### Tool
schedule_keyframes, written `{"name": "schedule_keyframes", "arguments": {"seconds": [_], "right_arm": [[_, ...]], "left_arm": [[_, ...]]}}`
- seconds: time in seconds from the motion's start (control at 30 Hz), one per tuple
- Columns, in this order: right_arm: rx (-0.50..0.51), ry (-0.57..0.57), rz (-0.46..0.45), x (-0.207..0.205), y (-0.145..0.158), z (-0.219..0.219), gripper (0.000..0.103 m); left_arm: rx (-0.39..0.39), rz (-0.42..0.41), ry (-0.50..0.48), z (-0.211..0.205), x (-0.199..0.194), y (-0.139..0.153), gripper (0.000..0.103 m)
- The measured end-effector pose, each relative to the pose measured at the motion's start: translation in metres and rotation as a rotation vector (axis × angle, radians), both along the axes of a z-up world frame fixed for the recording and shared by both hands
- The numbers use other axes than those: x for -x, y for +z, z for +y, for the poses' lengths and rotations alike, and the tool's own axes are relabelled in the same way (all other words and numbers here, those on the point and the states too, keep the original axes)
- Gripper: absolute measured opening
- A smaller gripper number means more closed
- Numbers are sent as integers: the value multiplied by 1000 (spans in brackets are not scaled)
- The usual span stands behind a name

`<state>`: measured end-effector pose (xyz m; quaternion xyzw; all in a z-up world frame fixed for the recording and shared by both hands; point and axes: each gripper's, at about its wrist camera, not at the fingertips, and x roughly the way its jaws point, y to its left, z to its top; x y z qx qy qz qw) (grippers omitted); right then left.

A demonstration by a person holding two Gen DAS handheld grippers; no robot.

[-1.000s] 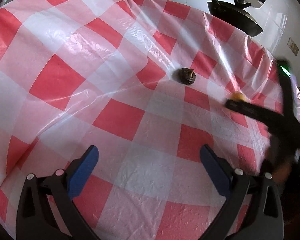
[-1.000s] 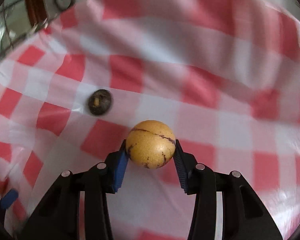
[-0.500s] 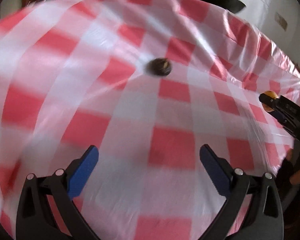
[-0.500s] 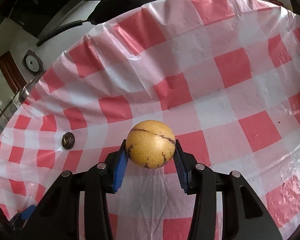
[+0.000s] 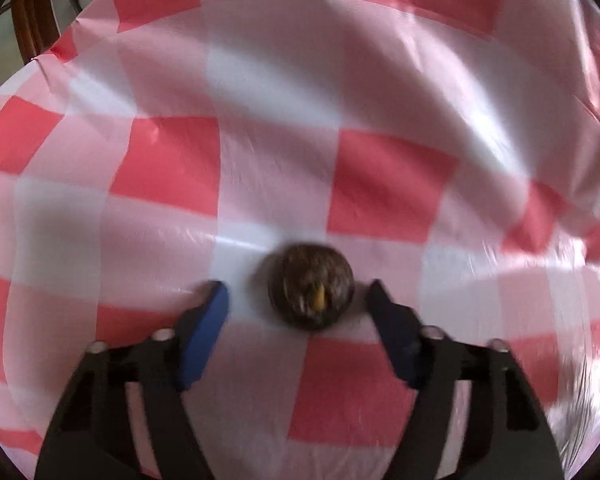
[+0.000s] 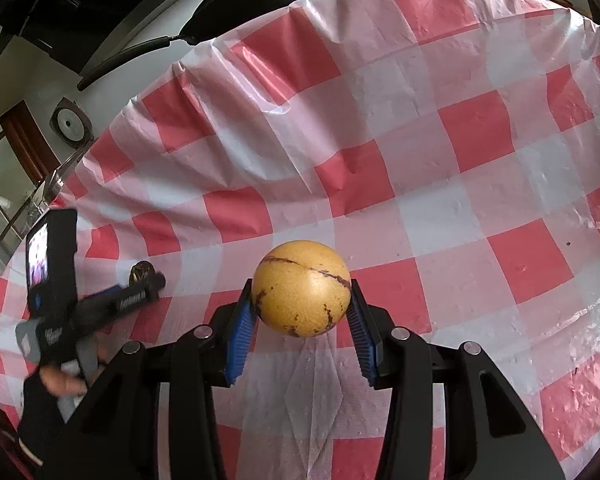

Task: Organize fruits
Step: 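Grasp the yellow speckled fruit with the right tool while the left tool grasps the dark passion fruit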

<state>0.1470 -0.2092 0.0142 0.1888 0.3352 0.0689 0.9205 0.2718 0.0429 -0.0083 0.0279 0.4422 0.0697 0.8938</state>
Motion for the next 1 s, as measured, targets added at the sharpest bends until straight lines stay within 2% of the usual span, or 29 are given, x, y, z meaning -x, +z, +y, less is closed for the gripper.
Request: {"name": "schedule_keyframes", "arguments": {"seconds": [0.03,0.13,0.2,0.23,0.43,0.57,0.7,0.87,1.0], "right_arm": [[0,1,2,-1,0,0,44],[-1,3,3,-1,-1,0,44],[-4,2,2,0,-1,-1,44],[-5,1,1,0,-1,-1,44],[-7,0,-1,0,-1,-1,44],[-9,-2,-4,0,0,-1,44],[-11,-2,-6,0,-1,-1,44],[-12,-2,-5,1,0,-1,44],[-13,-2,-7,2,0,-1,44]], "left_arm": [[18,-3,-24,-2,0,0,42],[-4,-20,-54,-11,12,0,41],[39,-42,-66,-14,28,4,41],[65,-50,-70,-16,42,7,41],[108,-72,-71,-32,125,18,41],[124,-93,-44,-37,156,16,41],[164,-78,-51,-35,150,13,41],[251,-56,-31,-25,149,12,41],[268,-57,-33,-24,148,11,41]]}}
